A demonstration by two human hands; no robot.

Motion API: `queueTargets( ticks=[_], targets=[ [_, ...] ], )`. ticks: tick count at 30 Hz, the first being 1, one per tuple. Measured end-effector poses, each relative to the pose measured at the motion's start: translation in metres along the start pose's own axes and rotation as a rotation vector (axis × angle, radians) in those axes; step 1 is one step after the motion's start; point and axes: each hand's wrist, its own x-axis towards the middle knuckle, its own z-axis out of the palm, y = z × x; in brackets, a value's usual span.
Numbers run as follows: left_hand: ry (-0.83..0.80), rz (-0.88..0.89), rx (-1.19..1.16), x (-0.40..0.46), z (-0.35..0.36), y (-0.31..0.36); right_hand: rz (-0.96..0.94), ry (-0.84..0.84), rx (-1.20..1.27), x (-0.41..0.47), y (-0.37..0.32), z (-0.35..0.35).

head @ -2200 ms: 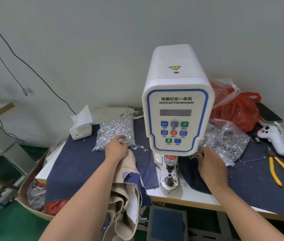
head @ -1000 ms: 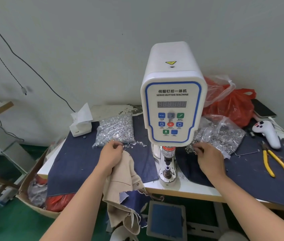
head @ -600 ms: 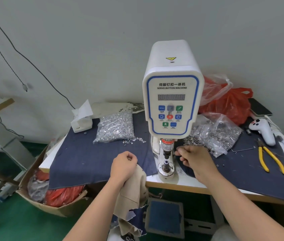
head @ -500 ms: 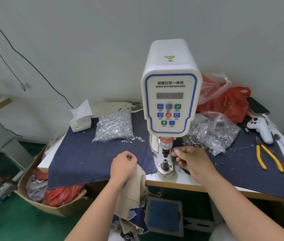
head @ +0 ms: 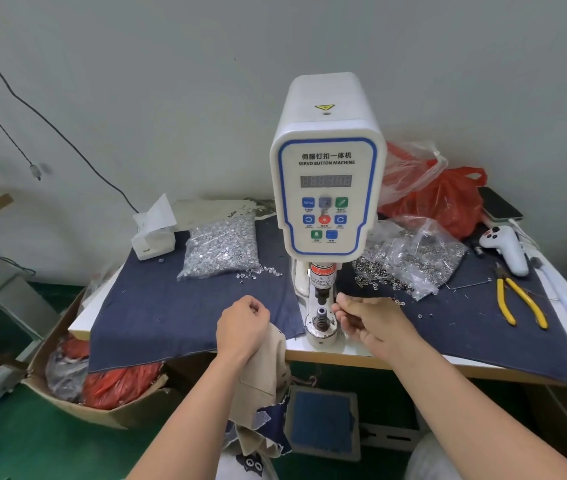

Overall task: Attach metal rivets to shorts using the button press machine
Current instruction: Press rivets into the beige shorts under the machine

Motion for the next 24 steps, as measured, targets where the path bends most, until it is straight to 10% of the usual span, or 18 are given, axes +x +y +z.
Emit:
queueTargets(
  ticks=[24],
  targets=[
    [-0.01,-0.013,-0.026,-0.003,-0.002,0.0,0.258,-0.14,0.292,-0.017,0.006,0.014]
  ],
)
